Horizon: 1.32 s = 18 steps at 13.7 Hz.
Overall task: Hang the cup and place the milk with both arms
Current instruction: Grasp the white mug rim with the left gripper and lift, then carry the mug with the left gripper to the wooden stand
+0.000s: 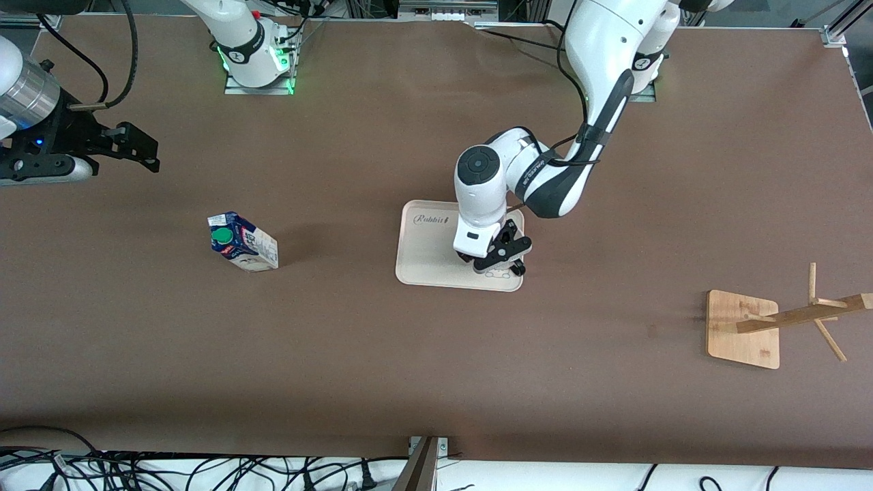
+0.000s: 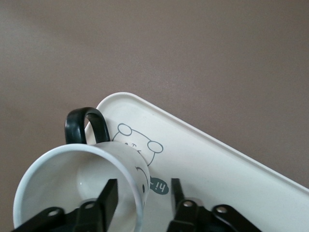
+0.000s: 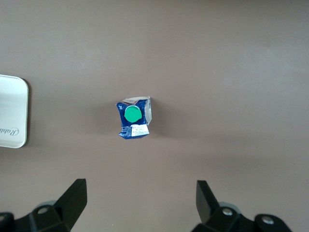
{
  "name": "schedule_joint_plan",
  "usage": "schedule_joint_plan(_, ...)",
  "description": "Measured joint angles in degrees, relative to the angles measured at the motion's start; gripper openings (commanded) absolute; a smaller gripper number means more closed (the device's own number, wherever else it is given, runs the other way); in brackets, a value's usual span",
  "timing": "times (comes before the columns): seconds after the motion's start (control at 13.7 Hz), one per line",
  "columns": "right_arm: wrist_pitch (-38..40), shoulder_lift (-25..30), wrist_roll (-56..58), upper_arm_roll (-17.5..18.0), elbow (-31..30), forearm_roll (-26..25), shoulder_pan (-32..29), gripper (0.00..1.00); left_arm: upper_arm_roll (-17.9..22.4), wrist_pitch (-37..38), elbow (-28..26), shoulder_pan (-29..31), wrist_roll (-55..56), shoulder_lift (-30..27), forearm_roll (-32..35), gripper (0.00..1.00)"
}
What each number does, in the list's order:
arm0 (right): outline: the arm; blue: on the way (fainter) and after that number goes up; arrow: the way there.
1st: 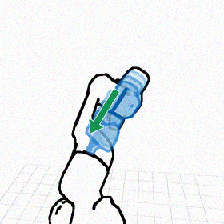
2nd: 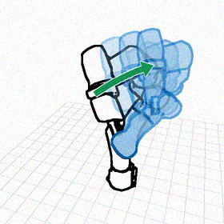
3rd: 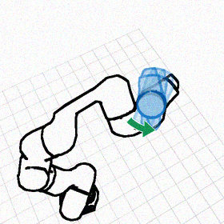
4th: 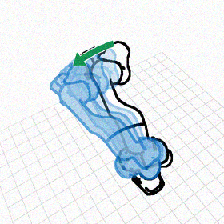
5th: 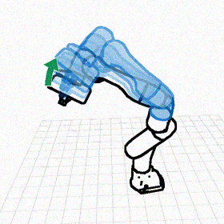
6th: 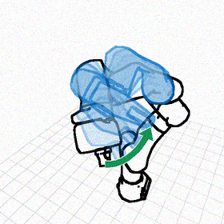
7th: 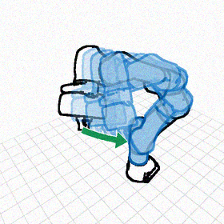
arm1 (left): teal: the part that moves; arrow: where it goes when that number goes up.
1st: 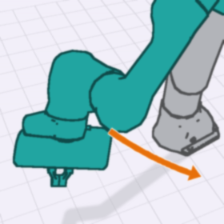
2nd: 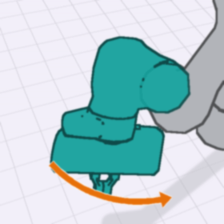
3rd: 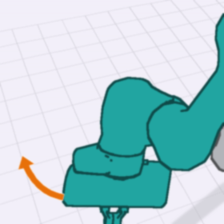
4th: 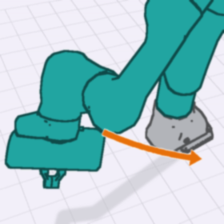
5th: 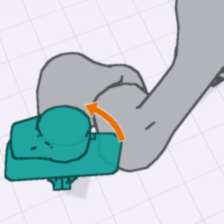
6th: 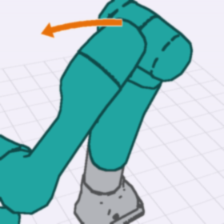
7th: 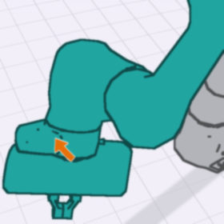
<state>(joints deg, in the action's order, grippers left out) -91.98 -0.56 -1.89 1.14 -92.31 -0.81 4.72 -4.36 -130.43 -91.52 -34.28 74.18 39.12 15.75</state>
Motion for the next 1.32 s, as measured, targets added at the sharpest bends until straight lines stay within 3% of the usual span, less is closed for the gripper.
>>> schedule_joint_plan(0.15, -0.01, 0.0, -0.01, -0.18, 0.0, 0.05, -0.01, 1.0, -0.01, -0.04, 0.0, 0.0, -0.18, 0.0, 0.01, 0.01)
schedule_joint_plan(0.59, -0.04, 0.0, 0.0, -1.57, 0.0, 1.35, -0.06, 1.0, 0.09, 0.41, 0.26, 0.01, -2.94, -0.57, 0.09, 0.0)
schedule_joint_plan(0.8, -0.08, 0.0, 0.0, -1.85, 0.0, 1.66, -0.07, 1.0, 1.13, 6.31, 1.29, 0.09, -6.34, -3.14, 0.11, 0.0)
schedule_joint_plan(1.1, -0.19, -0.02, 0.0, -2.13, -0.02, 1.72, -0.07, 1.0, 3.15, 14.64, 5.57, 2.81, -18.65, -8.03, 0.12, 0.0)
schedule_joint_plan(1.32, -0.32, -0.02, 0.0, -2.21, -0.02, 1.74, -0.07, 1.0, 3.76, 16.28, 8.16, 6.7, -26.68, -10.04, 0.14, 0.0)
